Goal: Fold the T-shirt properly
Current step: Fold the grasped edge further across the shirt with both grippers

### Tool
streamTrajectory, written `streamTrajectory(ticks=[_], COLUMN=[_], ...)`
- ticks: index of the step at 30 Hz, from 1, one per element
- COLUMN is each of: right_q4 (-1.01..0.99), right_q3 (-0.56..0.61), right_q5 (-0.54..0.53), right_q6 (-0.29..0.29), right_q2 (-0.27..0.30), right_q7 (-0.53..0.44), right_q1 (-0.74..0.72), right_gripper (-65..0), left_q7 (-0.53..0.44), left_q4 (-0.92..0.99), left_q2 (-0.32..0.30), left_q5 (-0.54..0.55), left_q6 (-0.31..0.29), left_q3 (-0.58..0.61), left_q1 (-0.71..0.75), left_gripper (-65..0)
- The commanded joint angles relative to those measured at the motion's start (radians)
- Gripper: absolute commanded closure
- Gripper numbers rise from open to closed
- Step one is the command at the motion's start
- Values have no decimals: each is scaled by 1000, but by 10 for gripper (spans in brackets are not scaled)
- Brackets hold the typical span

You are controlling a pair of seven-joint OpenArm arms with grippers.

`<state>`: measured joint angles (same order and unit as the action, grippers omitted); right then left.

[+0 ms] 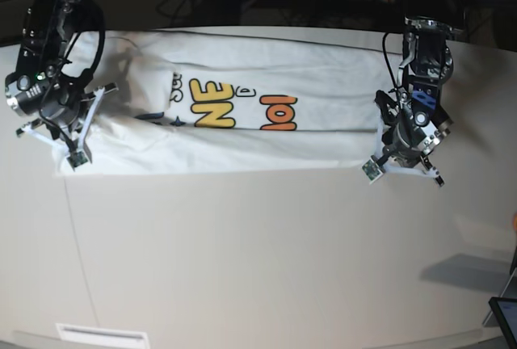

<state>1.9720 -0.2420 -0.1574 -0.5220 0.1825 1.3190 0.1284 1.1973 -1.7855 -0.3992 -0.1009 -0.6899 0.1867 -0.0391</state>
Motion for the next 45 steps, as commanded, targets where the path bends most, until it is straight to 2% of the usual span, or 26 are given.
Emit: streamTrajectory(ticks=[1, 6, 11, 13, 19, 23, 32, 35, 37, 39, 41, 45], right_q4=[17, 17, 17, 17, 16, 16, 14, 14, 14, 14, 13, 13], right_q3=[-32, -81, -79, -82, -79, -81, -82, -82, -82, -84, -84, -84], right_q5=[5, 6, 6, 6, 6, 6, 6, 6, 6, 6, 6, 6], right_q6=[7, 7, 7, 7, 7, 7, 7, 7, 7, 7, 7, 7], right_q2=[-4, -18, -19, -36, -65, -90, -91, -91, -108, -120, -125, -127], right_q7=[-8, 4, 3, 3, 3, 3, 1, 1, 1, 1, 3, 9], right_q1=[-13, 6, 40, 43, 44, 44, 44, 44, 44, 44, 44, 49], right_gripper=[0, 0, 0, 0, 0, 0, 0, -49, -80, -109, -132, -183], left_q7=[8, 8, 8, 8, 8, 3, 2, 6, 10, 10, 10, 10], left_q4=[-20, -23, -23, -23, -23, -23, -30, -84, -106, -113, -119, -147], left_q2=[-13, -34, -66, -70, -71, -99, -149, -149, -149, -149, -149, -160], left_q5=[-12, -12, -12, -12, -12, -12, -10, -10, -10, -10, -9, -4], left_q6=[-8, -8, -8, -8, -8, -8, -8, -8, -8, -8, -8, -8], left_q3=[-5, -3, 72, 92, 96, 96, 95, 95, 95, 95, 96, 84], left_q1=[-14, 9, 23, 29, 60, 81, 97, 107, 107, 107, 109, 149], left_gripper=[0, 0, 0, 0, 0, 0, 0, 0, -64, -197, -264, -262])
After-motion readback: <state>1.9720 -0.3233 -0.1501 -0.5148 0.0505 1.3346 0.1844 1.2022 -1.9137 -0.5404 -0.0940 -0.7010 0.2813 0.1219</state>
